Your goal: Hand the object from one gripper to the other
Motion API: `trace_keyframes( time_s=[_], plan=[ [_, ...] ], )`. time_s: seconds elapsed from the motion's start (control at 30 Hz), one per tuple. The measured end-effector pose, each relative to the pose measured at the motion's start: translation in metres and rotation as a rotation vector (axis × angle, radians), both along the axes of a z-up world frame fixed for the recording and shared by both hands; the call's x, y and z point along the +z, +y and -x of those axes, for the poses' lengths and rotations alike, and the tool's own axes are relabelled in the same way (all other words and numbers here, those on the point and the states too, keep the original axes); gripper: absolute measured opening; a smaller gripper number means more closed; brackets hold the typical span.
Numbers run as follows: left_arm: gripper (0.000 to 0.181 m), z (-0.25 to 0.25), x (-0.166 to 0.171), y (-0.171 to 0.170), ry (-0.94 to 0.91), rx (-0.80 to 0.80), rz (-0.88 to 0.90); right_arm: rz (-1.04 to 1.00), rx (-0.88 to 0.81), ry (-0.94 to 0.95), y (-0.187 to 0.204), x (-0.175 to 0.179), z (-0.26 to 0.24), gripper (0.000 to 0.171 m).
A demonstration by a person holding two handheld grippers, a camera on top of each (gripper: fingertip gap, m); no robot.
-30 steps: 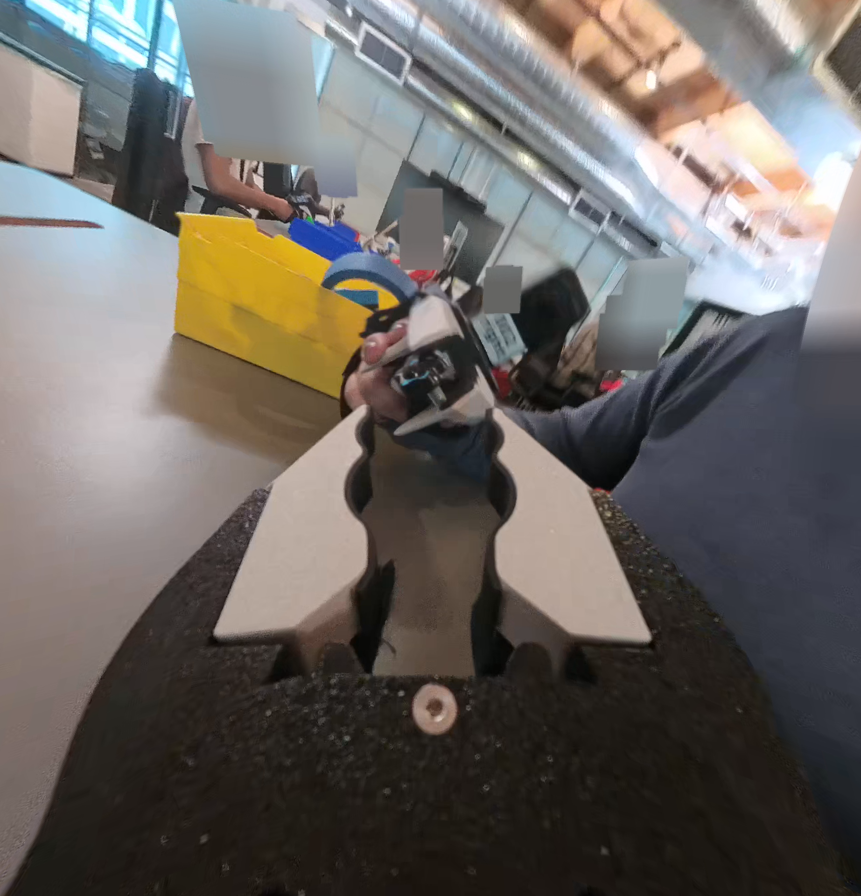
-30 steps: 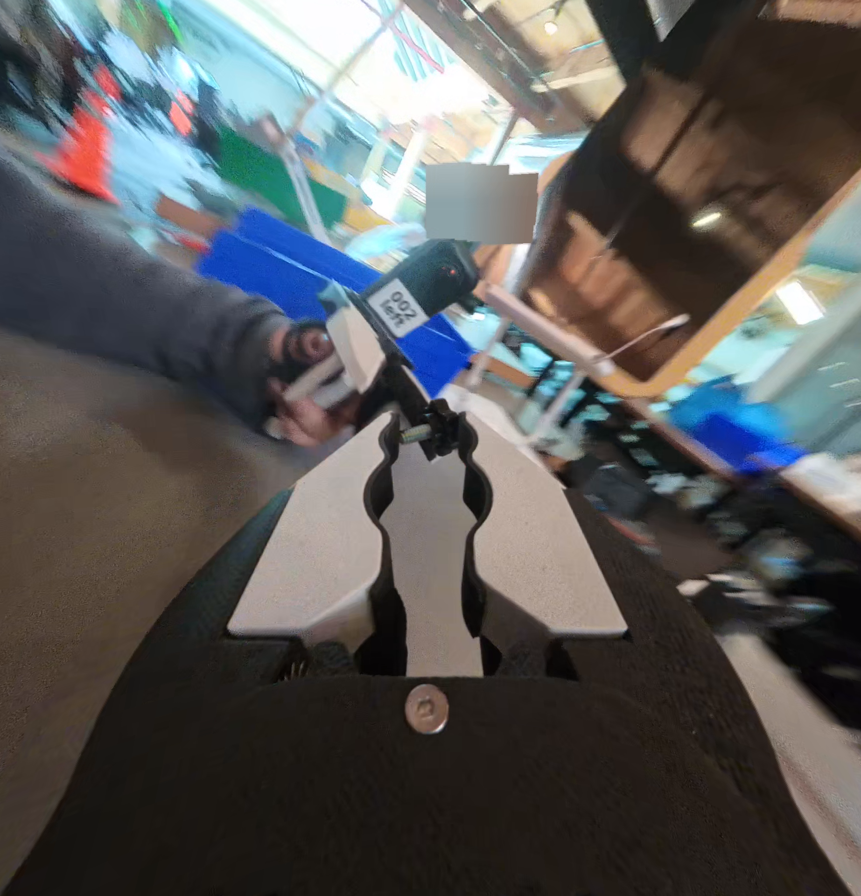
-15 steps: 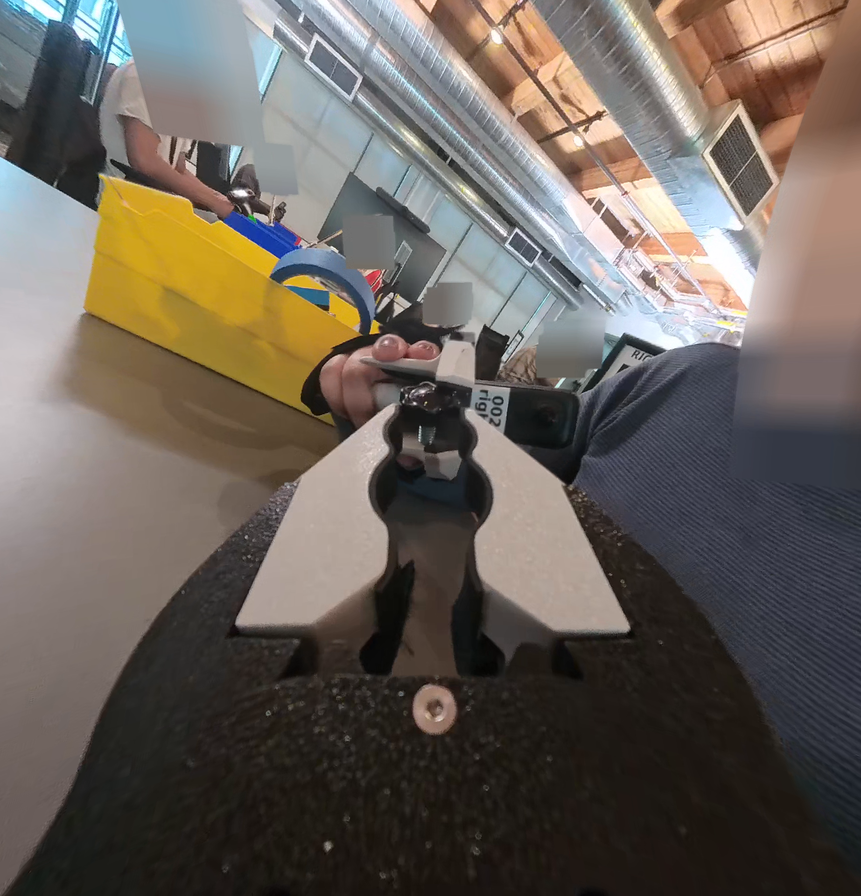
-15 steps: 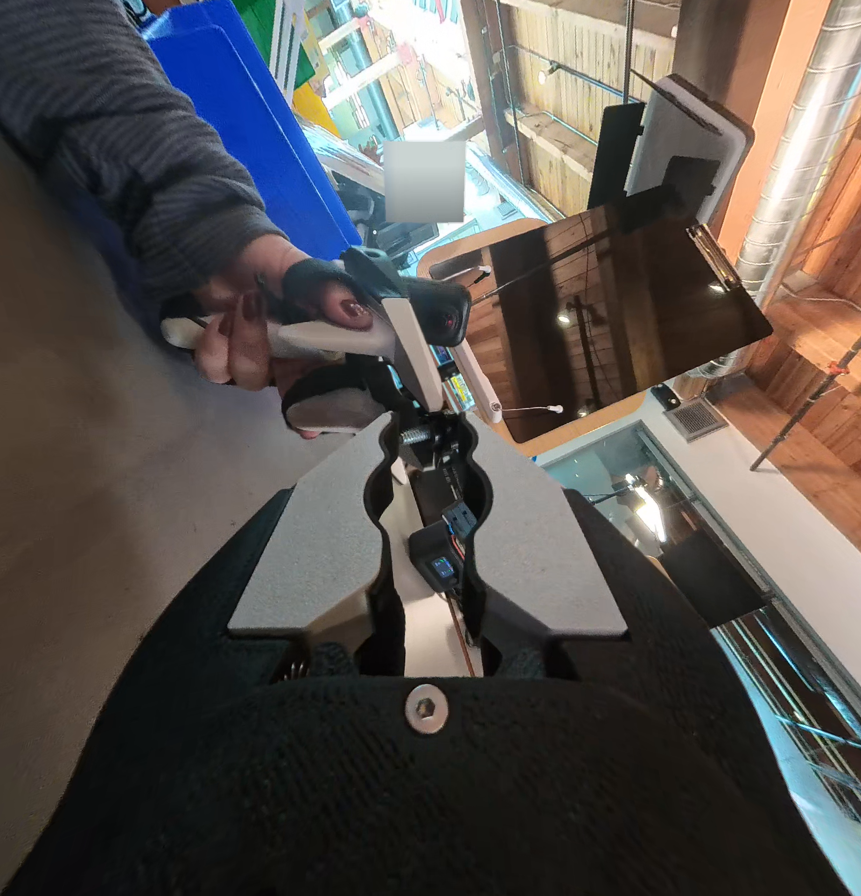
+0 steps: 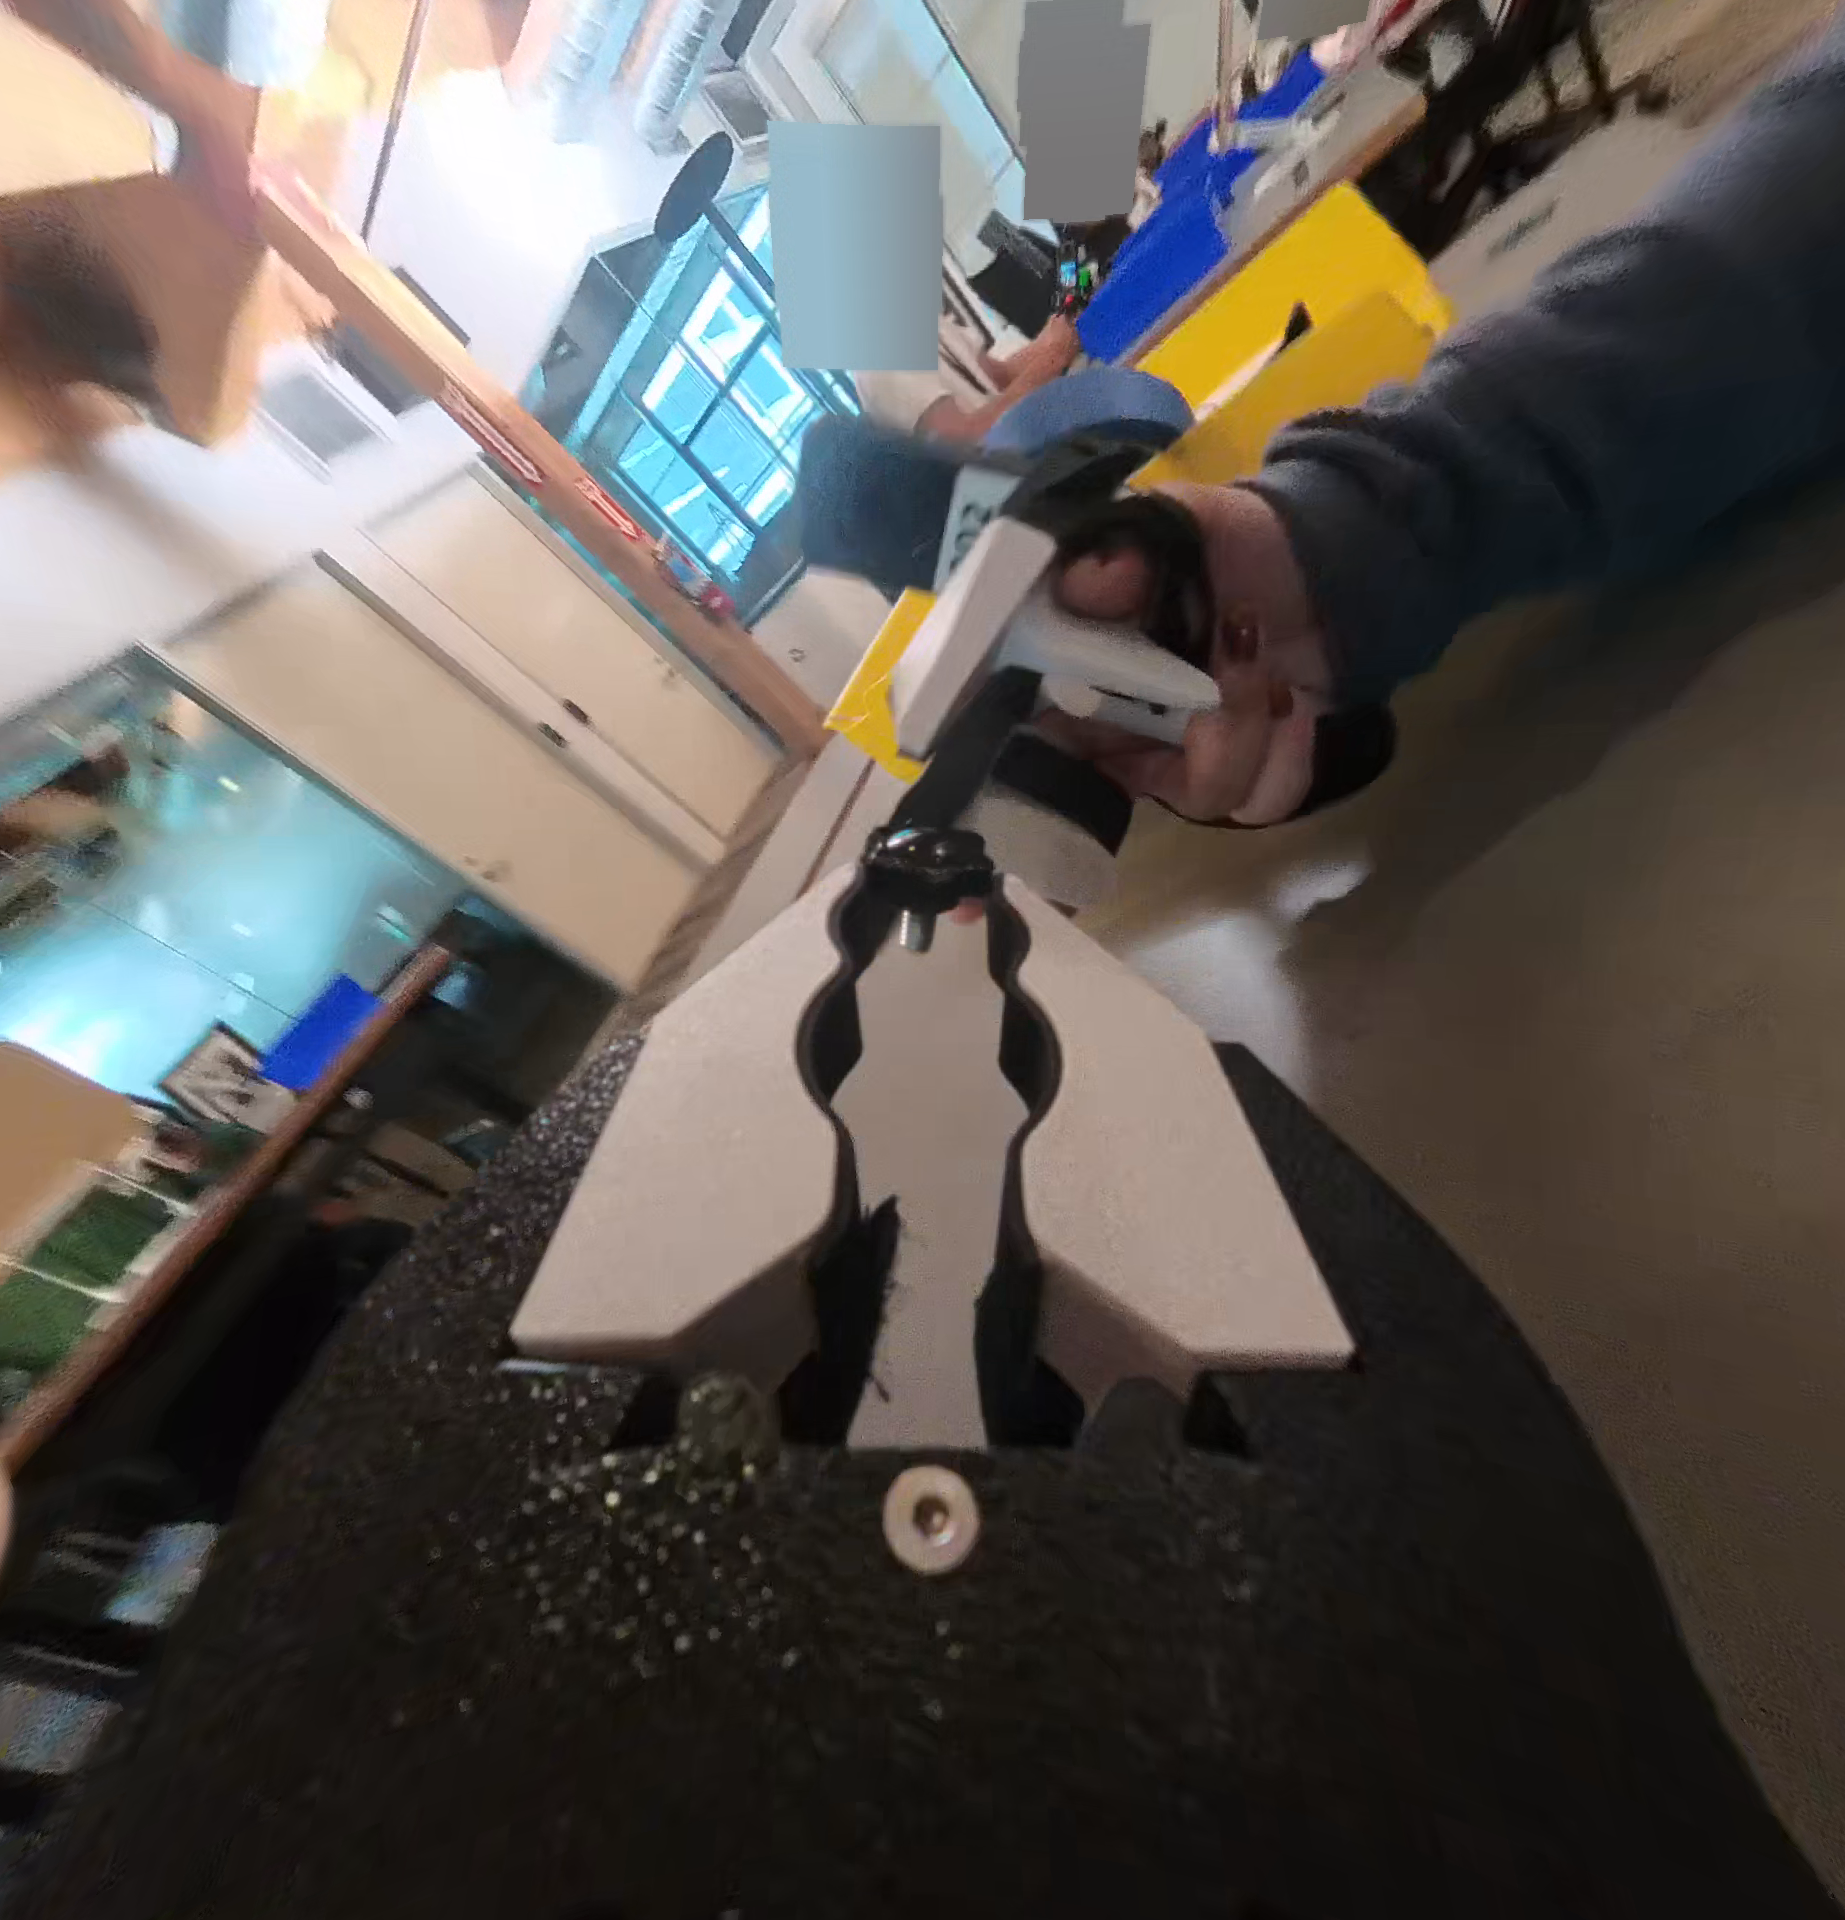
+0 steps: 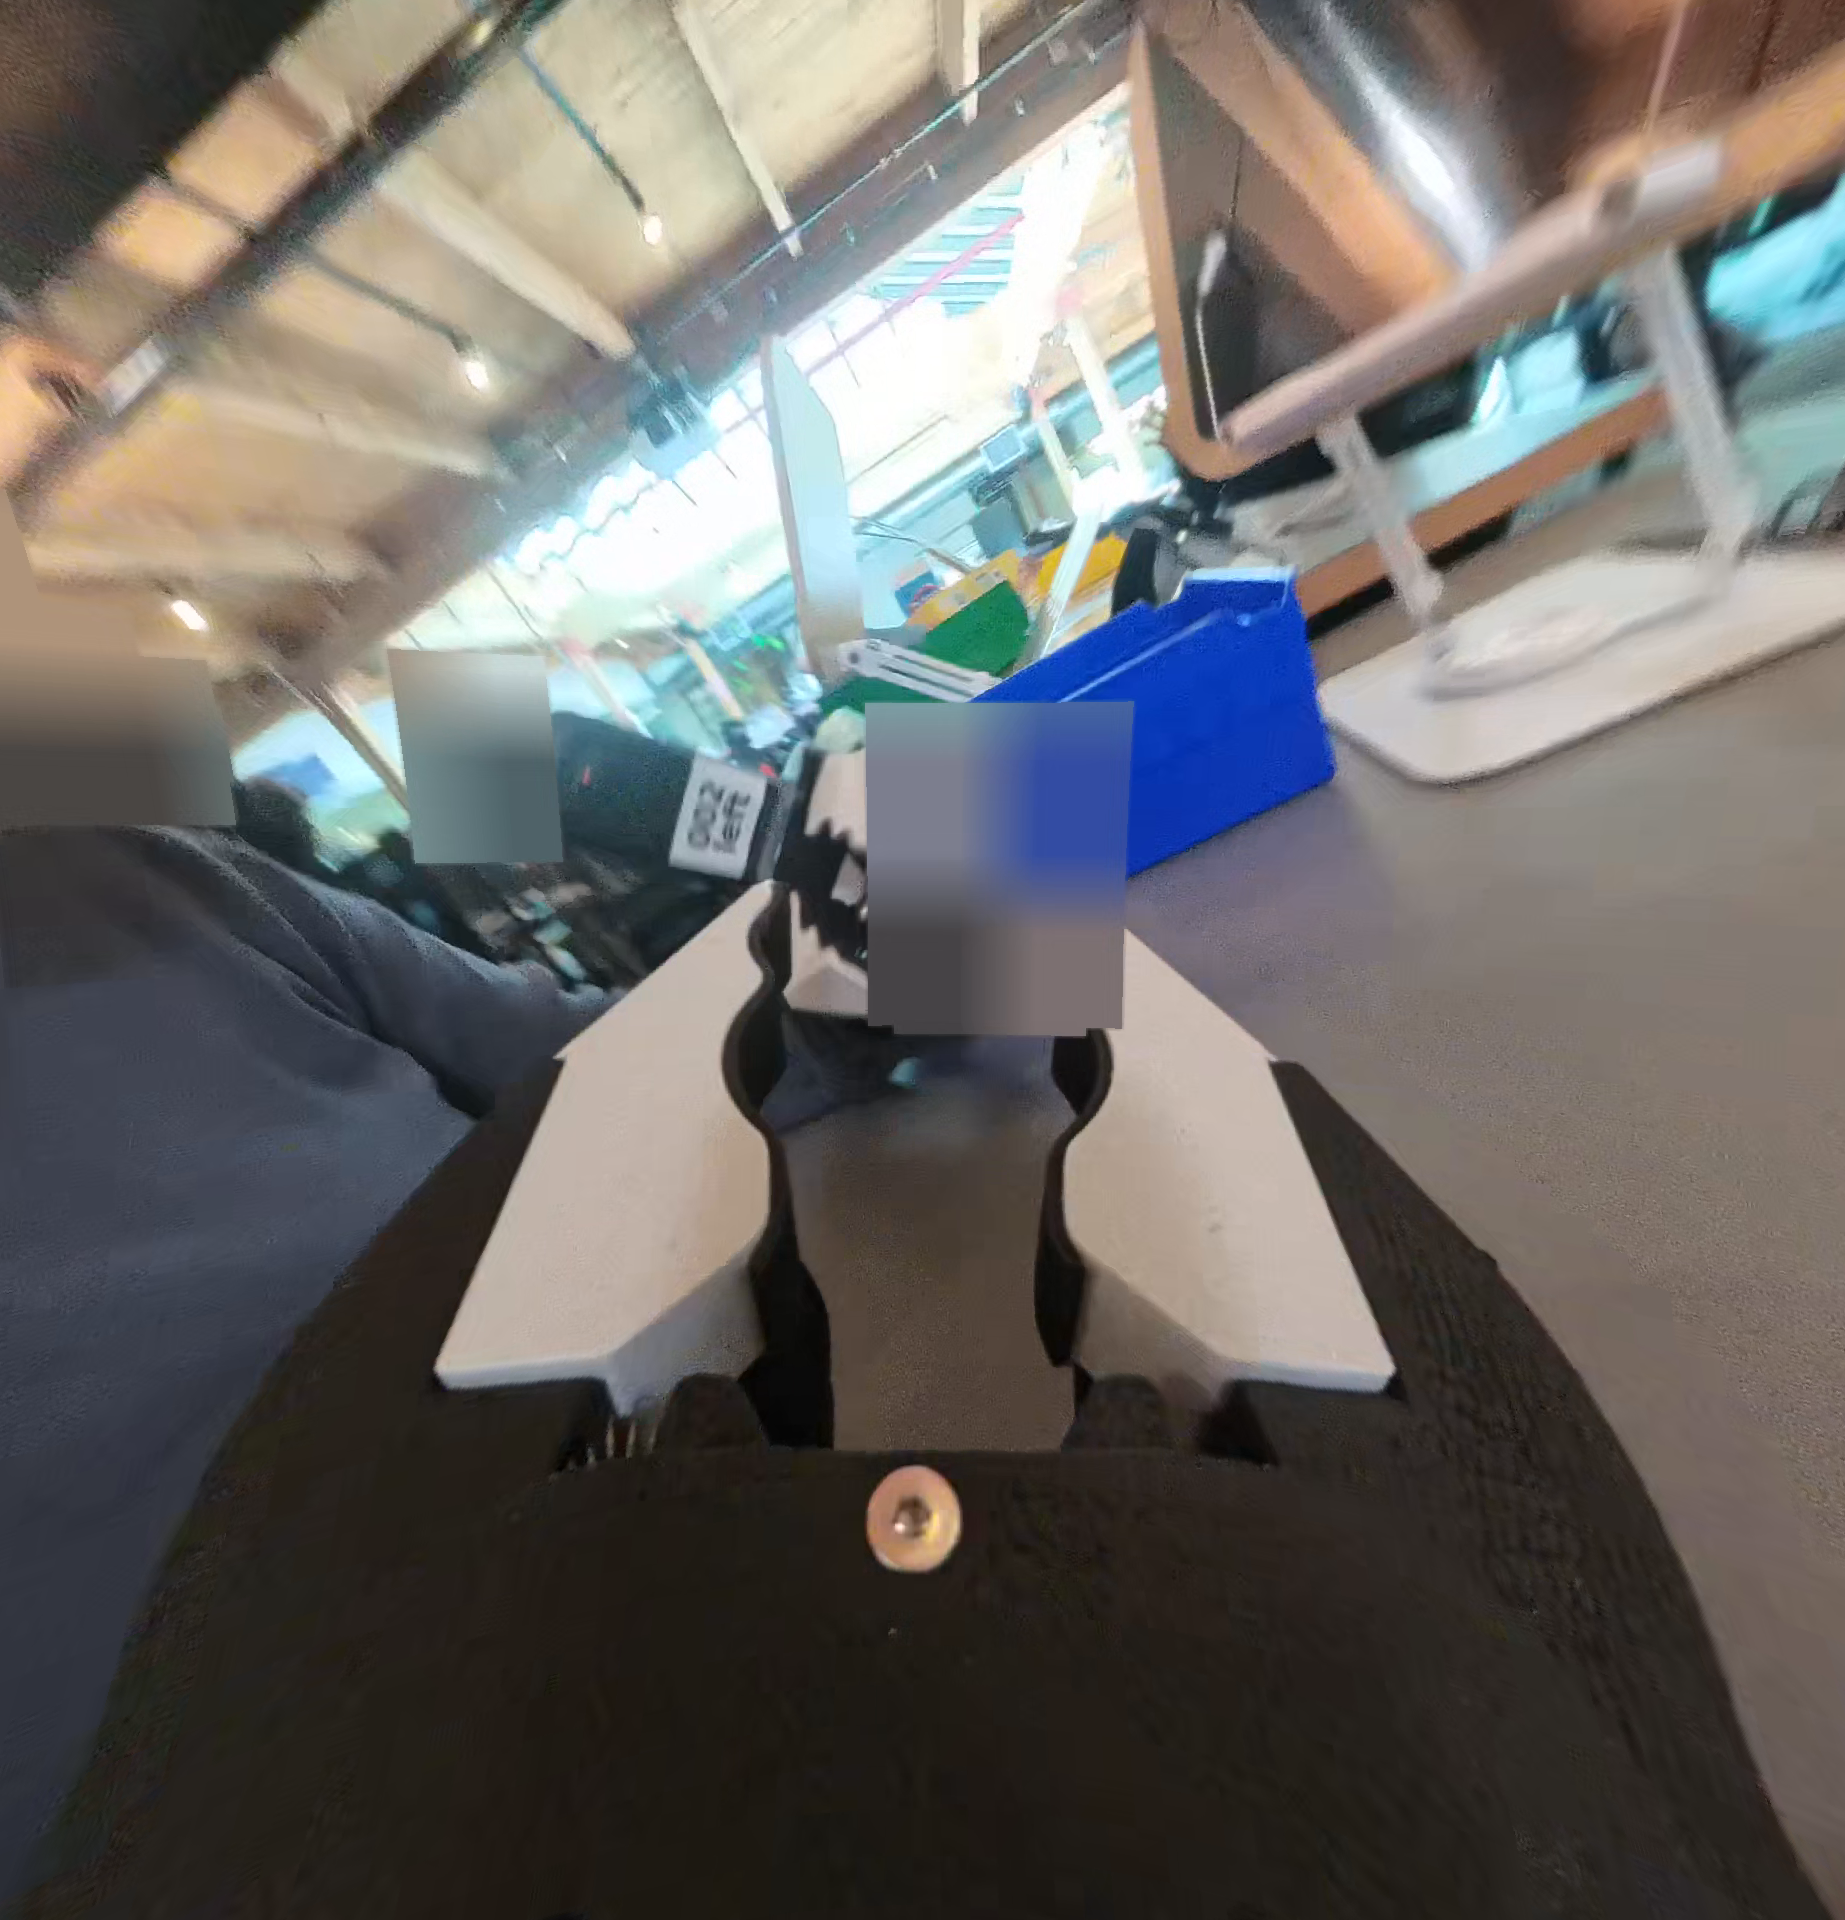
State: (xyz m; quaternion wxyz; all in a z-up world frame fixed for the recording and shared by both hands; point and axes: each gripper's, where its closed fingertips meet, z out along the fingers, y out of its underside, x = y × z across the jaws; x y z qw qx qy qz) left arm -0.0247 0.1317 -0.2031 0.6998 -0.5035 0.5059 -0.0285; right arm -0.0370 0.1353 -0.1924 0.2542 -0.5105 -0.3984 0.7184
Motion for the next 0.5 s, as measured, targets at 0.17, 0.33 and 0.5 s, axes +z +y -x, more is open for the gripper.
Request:
trace_keyframes(
  time_s=[0.17, 0.33, 0.5],
  plan=[
    [0.02, -0.012, -0.005, -0.005, 0.102, 0.007, -0.12, 0.147, 0.178, -0.063, -0.019, -0.01, 0.001, 0.047],
    [0.02, -0.014, -0.005, -0.007, 0.096, -0.005, -0.122, 0.112, 0.203, -0.062, -0.024, -0.011, -0.001, 0.023],
    [0.028, -0.004, -0.01, 0.009, -0.011, 0.055, 0.023, -0.101, 0.059, -0.063, -0.012, -0.012, -0.001, 0.023]
  ],
)
